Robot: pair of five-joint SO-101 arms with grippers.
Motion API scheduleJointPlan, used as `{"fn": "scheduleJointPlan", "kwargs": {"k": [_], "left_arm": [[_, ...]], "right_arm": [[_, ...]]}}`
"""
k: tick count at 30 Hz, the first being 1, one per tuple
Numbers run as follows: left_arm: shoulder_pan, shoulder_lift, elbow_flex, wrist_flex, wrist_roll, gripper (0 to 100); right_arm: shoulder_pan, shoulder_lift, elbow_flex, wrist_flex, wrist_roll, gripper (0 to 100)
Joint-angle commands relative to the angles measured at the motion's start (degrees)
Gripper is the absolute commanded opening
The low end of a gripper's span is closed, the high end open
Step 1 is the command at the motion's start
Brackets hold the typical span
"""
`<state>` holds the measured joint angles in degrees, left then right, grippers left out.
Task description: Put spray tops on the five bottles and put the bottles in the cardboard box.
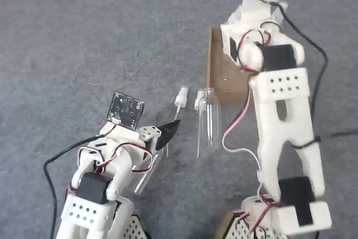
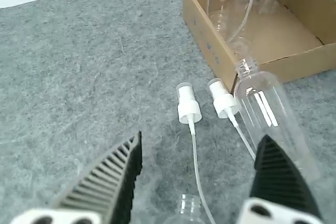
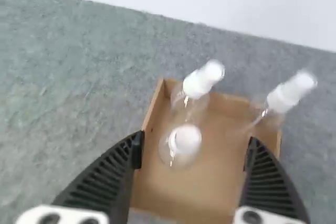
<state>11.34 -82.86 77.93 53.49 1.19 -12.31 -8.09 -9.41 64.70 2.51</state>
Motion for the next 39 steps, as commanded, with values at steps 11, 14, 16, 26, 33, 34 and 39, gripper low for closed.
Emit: {"fn": "scheduleJointPlan", "kwargs": {"k": [11,14,16,26,33,34,39], "left_arm": [[-20.7,-0.9,-4.0,-0.7,-3.7,27],[-23.6,-1.2,-1.8,3.0,-6.9,27],[-25.2,-1.2,0.7,3.0,-7.4,27],[-22.7,-1.2,8.0,-1.8,-11.9,27],[-22.8,-1.2,8.3,-1.8,-11.9,27],[-22.8,-1.2,8.4,-1.8,-11.9,27],[-22.6,-1.2,9.0,-3.0,-11.9,27]], "right_arm": [[-14.5,-9.6,-3.7,33.6,-0.4,24.3],[-14.2,-10.9,-1.4,34.0,-0.4,24.2],[-14.2,-12.7,0.7,34.0,-0.4,24.1],[-6.3,-34.2,21.9,17.8,-0.4,24.2],[-3.0,-33.7,46.0,-6.3,-0.4,24.2],[-3.9,-33.3,46.8,-6.5,-0.4,24.2],[-10.0,-30.7,48.1,-6.4,-0.4,24.2]]}}
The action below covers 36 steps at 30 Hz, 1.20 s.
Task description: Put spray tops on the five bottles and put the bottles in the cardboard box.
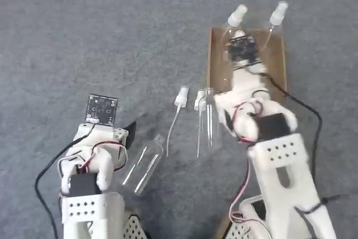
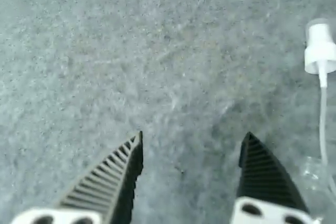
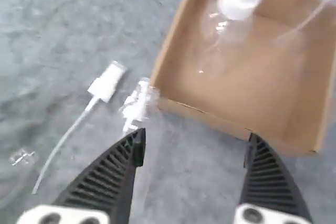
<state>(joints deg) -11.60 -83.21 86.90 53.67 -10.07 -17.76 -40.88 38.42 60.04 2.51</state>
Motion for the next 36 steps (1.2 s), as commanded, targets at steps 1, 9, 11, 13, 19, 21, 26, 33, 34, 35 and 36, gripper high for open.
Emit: {"fn": "scheduleJointPlan", "kwargs": {"k": [1,9,11,13,19,21,26,33,34,35,36], "left_arm": [[0.2,-0.9,0.0,-3.7,-0.6,27],[0.3,-0.9,0.7,-4.1,-0.6,27],[0.4,-0.9,0.7,-4.1,-0.4,27],[0.4,-0.9,0.7,-4.1,-0.4,27],[0.4,-0.9,0.7,-4.1,-0.4,27],[0.4,-0.9,0.7,-4.1,-0.4,27],[0.4,-0.9,0.7,-4.1,-0.4,27],[0.4,-0.9,0.7,-4.1,-0.3,27],[0.4,-0.9,0.7,-4.1,-0.3,27],[0.4,-0.9,0.7,-4.1,-0.3,27],[0.4,-0.9,0.7,-4.1,-0.3,27]], "right_arm": [[-6.2,2.9,0.4,-1.7,-0.4,24.2],[-16.4,14.2,0.2,-2.4,-1.7,24.3],[-16.6,16.7,0.4,-2.9,-5.2,24.3],[-16.5,19.0,0.4,-3.6,-8.6,24.3],[-16.3,23.7,1.0,-5.6,-11.2,24.3],[-16.3,25.3,1.8,-7.2,-11.3,24.3],[-16.3,26.9,3.6,-8.7,-11.3,24.2],[-16.8,25.9,4.9,-8.3,-10.7,24.1],[-17.4,25.9,5.0,-8.3,-10.7,24.1],[-17.9,26.0,5.1,-8.3,-10.7,24.1],[-18.5,26.1,5.1,-8.4,-10.7,24.1]]}}
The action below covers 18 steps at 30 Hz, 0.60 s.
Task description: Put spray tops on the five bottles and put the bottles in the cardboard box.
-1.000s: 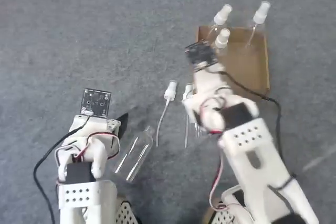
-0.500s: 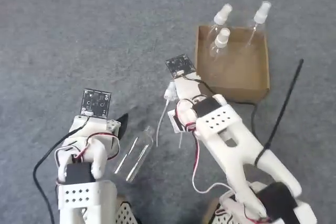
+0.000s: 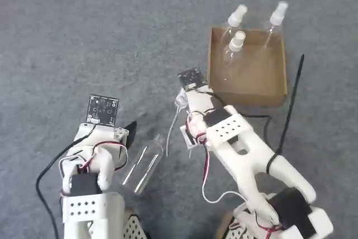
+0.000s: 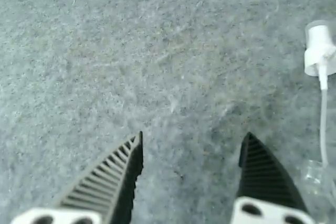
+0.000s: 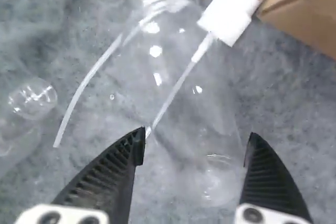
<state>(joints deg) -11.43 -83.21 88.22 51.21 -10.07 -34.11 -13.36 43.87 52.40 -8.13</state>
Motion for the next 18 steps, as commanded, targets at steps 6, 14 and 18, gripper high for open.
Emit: {"fn": "scheduleJointPlan", "kwargs": {"k": [6,14,18], "left_arm": [[0.3,-0.9,-0.7,-1.7,-0.3,27],[0.2,-0.9,-0.6,-1.6,-0.3,27],[0.2,-0.9,-0.2,-1.6,-0.4,27]], "right_arm": [[-6.2,-1.1,-2.5,-3.0,0.4,24.6],[-8.2,-1.6,-2.7,-5.1,10.1,24.6],[-8.6,-1.1,-2.7,-7.3,14.2,24.6]]}}
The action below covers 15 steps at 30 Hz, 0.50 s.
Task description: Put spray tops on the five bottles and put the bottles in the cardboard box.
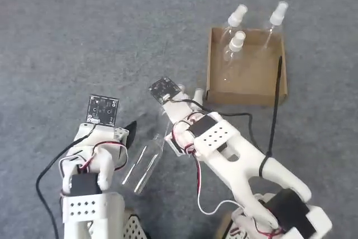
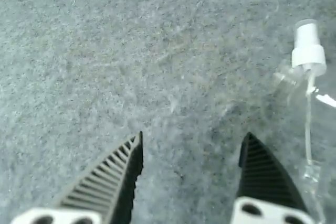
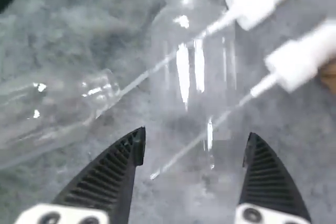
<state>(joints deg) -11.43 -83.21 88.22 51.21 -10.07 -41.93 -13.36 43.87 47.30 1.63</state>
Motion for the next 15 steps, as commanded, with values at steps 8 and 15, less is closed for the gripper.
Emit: {"fn": "scheduleJointPlan", "kwargs": {"k": [8,15], "left_arm": [[0.2,-0.9,-0.1,-1.6,-0.5,27],[0.2,-0.9,-0.1,-1.7,-0.4,27]], "right_arm": [[-0.8,-0.9,-1.3,-2.4,9.6,24.2],[-2.5,-1.0,2.5,-2.7,9.5,24.0]]}}
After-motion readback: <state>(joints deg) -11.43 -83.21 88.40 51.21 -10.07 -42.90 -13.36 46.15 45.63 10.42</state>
